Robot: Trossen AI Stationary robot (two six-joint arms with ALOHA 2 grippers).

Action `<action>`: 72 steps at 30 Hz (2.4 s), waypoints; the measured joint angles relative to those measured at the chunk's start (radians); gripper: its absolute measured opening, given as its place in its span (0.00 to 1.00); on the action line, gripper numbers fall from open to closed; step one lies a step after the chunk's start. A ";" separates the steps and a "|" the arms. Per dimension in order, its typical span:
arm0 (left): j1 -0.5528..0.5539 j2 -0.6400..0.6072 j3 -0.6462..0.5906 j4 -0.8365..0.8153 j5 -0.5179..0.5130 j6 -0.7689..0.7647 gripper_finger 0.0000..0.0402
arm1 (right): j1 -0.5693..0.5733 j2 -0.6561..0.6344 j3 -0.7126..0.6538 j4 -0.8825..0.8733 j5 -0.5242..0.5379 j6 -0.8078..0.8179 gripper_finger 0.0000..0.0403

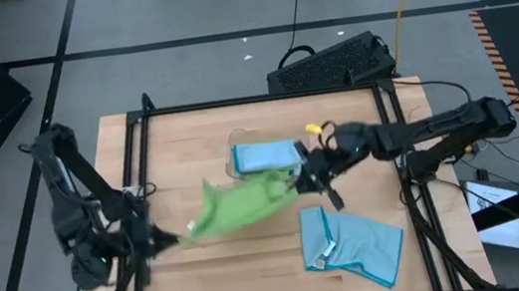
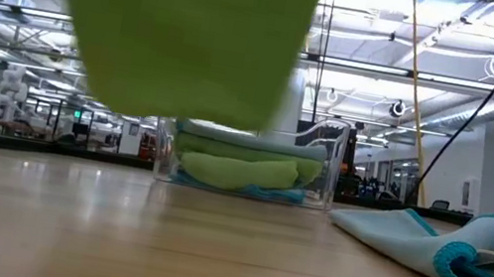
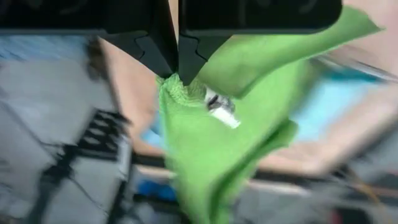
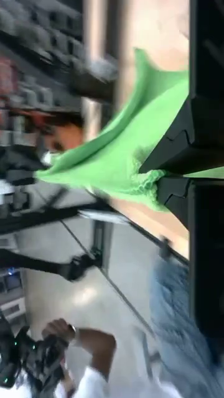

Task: Fold microfiber towels
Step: Fold the green microfiber cloth

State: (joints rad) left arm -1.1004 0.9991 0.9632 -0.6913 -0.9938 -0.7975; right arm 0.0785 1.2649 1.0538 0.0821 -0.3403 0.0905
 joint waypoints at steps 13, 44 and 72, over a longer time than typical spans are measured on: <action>-0.079 0.345 -0.185 0.440 0.234 -0.346 0.01 | 0.256 0.111 -0.501 0.520 0.073 0.397 0.00; -0.044 0.618 -0.185 0.783 0.351 -0.231 0.03 | 0.395 0.320 -0.523 0.572 0.316 0.340 0.01; -0.164 0.571 -0.184 0.215 0.263 -0.856 0.02 | 0.345 0.320 -0.484 0.638 0.518 0.431 0.08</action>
State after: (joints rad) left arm -1.2641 1.5703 0.7788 -0.4760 -0.7312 -1.6539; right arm 0.4237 1.5845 0.5697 0.7200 0.1779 0.5212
